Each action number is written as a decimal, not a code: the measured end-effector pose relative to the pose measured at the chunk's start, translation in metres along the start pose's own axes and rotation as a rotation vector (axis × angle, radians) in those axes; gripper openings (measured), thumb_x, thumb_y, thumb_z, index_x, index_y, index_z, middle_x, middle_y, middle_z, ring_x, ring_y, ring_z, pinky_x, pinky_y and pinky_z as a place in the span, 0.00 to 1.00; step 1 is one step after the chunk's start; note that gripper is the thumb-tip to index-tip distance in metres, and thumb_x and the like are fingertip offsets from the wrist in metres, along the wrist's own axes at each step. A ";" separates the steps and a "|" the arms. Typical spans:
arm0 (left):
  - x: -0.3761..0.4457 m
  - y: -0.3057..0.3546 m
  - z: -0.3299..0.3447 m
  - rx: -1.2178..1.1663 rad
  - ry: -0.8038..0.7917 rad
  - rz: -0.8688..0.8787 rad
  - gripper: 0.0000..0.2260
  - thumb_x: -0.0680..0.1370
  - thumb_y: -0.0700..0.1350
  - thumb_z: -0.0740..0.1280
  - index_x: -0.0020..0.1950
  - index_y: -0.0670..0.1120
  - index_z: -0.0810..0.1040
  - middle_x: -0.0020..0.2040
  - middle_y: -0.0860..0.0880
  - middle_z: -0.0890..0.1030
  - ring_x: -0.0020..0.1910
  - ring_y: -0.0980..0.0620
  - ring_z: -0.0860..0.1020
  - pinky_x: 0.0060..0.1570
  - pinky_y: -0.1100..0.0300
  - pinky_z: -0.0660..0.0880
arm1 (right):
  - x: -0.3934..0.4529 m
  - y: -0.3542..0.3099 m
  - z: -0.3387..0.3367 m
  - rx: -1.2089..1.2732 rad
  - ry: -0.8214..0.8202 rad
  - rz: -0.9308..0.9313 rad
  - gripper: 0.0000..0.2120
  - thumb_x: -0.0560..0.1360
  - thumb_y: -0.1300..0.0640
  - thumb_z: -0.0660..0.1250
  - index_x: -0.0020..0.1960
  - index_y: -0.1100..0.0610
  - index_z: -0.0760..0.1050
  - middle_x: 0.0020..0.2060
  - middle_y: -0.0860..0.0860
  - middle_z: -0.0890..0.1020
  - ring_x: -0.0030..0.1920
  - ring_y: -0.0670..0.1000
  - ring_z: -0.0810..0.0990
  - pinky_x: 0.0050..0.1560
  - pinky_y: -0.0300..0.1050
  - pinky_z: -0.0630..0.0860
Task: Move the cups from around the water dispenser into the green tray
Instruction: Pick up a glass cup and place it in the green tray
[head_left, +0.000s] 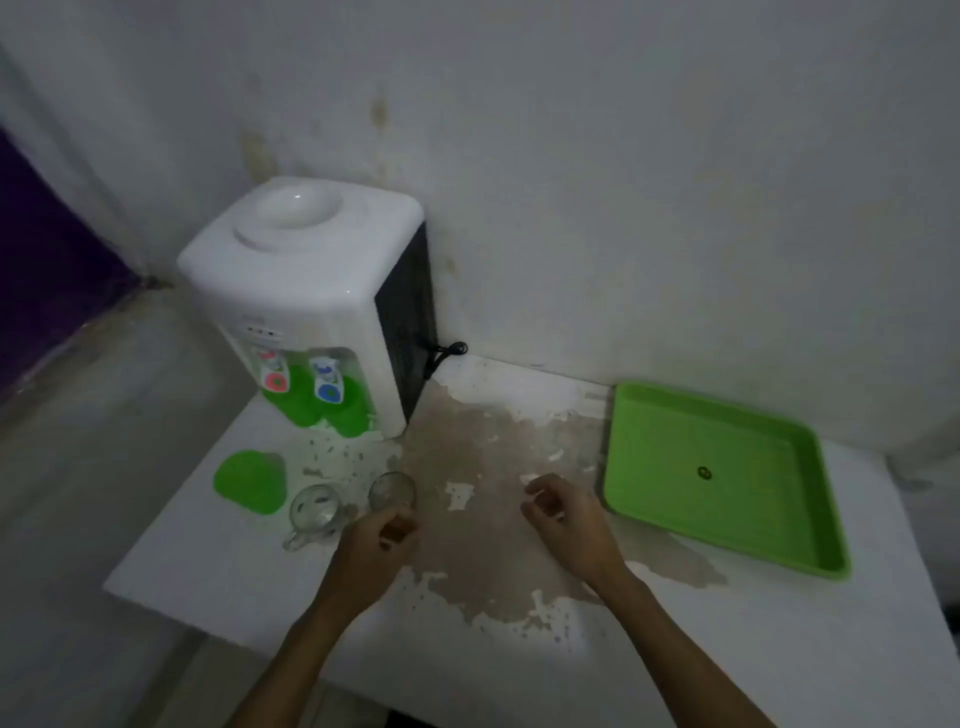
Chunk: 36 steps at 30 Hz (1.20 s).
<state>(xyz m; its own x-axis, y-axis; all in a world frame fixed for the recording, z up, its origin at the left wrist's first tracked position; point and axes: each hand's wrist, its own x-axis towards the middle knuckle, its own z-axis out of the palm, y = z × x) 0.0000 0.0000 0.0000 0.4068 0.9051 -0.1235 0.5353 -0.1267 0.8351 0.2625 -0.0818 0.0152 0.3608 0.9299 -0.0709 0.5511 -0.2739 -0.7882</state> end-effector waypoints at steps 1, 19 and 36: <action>0.000 -0.006 -0.005 -0.007 0.012 -0.007 0.11 0.75 0.39 0.73 0.43 0.57 0.82 0.43 0.63 0.84 0.43 0.60 0.82 0.42 0.65 0.78 | 0.004 -0.002 0.008 0.017 -0.035 0.008 0.06 0.74 0.52 0.70 0.51 0.50 0.80 0.36 0.47 0.81 0.37 0.46 0.81 0.41 0.49 0.80; 0.090 -0.048 -0.028 0.500 -0.478 -0.099 0.36 0.74 0.49 0.69 0.79 0.57 0.56 0.79 0.48 0.59 0.69 0.41 0.72 0.60 0.50 0.74 | 0.044 -0.042 0.095 0.156 -0.064 0.188 0.06 0.74 0.60 0.70 0.51 0.53 0.81 0.36 0.53 0.82 0.36 0.45 0.80 0.39 0.33 0.75; 0.107 0.012 -0.005 0.366 -0.431 0.143 0.25 0.67 0.54 0.74 0.62 0.57 0.72 0.60 0.54 0.78 0.56 0.50 0.79 0.51 0.54 0.78 | 0.025 -0.016 0.080 0.453 0.095 0.449 0.06 0.79 0.53 0.66 0.46 0.53 0.81 0.41 0.59 0.84 0.39 0.53 0.83 0.40 0.46 0.78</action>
<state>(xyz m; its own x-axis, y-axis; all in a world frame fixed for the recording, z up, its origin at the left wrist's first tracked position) 0.0466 0.0972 -0.0004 0.7175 0.6315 -0.2941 0.6424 -0.4367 0.6297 0.2028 -0.0342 -0.0230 0.5589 0.7172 -0.4163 -0.0342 -0.4816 -0.8757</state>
